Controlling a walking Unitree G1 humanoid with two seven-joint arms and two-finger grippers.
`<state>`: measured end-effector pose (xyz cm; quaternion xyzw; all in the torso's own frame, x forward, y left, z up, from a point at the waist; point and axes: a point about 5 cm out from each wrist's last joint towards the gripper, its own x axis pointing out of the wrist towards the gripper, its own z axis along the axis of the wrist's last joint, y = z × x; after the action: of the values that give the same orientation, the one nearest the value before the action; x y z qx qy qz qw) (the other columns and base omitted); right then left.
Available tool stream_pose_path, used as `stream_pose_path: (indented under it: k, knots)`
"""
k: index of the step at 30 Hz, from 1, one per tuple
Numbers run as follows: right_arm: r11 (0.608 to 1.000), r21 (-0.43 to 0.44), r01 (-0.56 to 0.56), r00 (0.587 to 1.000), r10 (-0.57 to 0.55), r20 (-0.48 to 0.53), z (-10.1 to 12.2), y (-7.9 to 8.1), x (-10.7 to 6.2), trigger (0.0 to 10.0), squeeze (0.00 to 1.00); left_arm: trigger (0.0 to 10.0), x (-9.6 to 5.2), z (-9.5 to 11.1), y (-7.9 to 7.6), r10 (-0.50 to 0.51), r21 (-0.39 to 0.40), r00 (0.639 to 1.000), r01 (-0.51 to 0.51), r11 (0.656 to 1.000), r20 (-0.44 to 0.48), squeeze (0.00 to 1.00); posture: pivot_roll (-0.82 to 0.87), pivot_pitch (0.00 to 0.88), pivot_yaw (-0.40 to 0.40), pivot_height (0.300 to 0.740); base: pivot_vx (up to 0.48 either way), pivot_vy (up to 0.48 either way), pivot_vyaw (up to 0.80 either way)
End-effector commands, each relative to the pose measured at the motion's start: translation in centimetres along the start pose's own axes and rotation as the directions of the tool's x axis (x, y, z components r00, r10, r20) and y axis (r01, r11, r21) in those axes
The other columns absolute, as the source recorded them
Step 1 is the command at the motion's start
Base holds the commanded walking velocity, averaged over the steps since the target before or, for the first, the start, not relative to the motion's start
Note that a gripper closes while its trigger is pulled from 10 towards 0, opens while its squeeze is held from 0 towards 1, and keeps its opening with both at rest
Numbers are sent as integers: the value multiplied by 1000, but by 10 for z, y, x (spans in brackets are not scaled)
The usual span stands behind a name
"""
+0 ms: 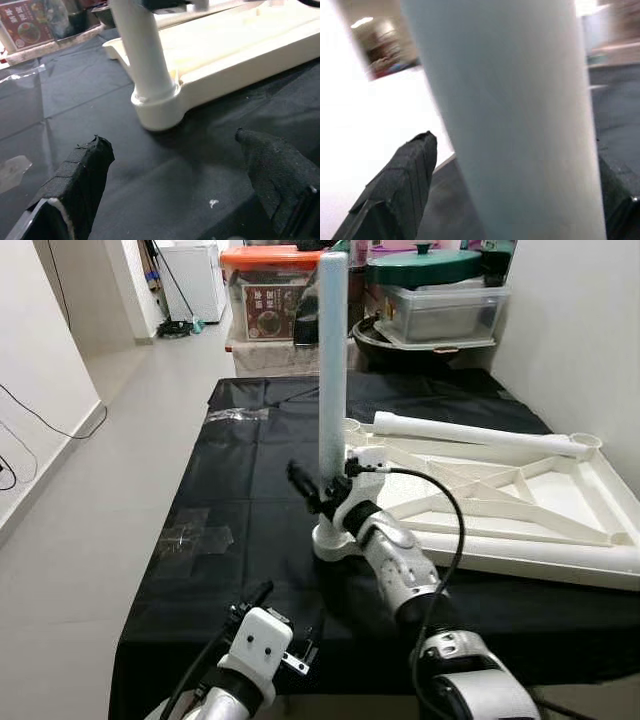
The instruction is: Building children table
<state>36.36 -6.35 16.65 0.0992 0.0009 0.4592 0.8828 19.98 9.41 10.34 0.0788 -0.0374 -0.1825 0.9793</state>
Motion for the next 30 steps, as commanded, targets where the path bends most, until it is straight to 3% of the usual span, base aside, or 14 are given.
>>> stream_pose_path:
  k: [1,4,6,7,9,14,18,19,20,21,25,28,30]
  knots:
    - [955,23,-296,947,296,-123,-6,19,7,10000,0,10000,-1,-4,-2,-12,-8,1000,12,1000,-15,0,15,0,-5,740,0,0,0]
    - [932,22,-363,918,361,-162,-6,19,5,10000,0,10000,-1,-4,-2,-12,-8,1000,12,1000,-15,0,15,0,-5,740,0,0,0]
    - [888,15,-460,866,452,-213,-4,21,5,10000,0,10000,-1,-3,-1,-11,-6,1000,11,1000,-14,0,22,0,-9,740,0,0,0]
    - [888,15,-460,866,452,-213,-4,21,5,10000,0,10000,-1,-3,-1,-11,-6,1000,11,1000,-14,0,22,0,-9,740,0,0,0]
    - [840,-12,-542,810,518,-275,-3,24,9,10000,0,10000,0,-3,-1,-9,-4,1000,9,1000,-13,0,28,0,-14,740,0,0,0]
    - [799,-22,-601,759,562,-327,-3,29,12,10000,0,10000,1,-2,-2,-9,-2,1000,9,1000,-11,0,31,0,-14,740,0,0,0]
    - [742,-17,-670,691,615,-380,-3,35,14,10000,0,10000,1,-1,-1,-8,-1,1000,8,1000,-10,0,34,0,-12,740,0,0,0]
    - [739,-34,-673,688,608,-396,-3,36,17,3294,0,10000,1,-1,-1,-8,-2,1000,8,1000,-10,0,34,0,-12,740,0,0,0]
    - [739,-34,-673,688,608,-396,-3,36,17,3294,0,10000,1,-1,-1,-8,-2,1000,8,1000,-10,0,34,0,-12,740,0,0,0]
    - [737,-43,-674,687,604,-404,-2,37,18,0,0,10000,1,-1,-1,-8,-2,1000,8,1000,-10,0,34,0,-12,740,0,0,0]
    - [762,-79,-642,724,569,-390,-2,36,22,0,0,10000,1,-1,-2,-7,-3,1000,7,1000,-11,0,35,0,-12,740,0,0,0]
    - [810,-151,-566,803,501,-322,-1,33,24,0,0,10000,1,-2,-2,-7,-6,1000,7,1000,-13,0,31,0,-8,740,0,0,0]
    - [810,-151,-566,803,501,-322,-1,33,24,0,0,10000,1,-2,-2,-7,-6,1000,7,1000,-13,0,31,0,-8,740,0,0,0]
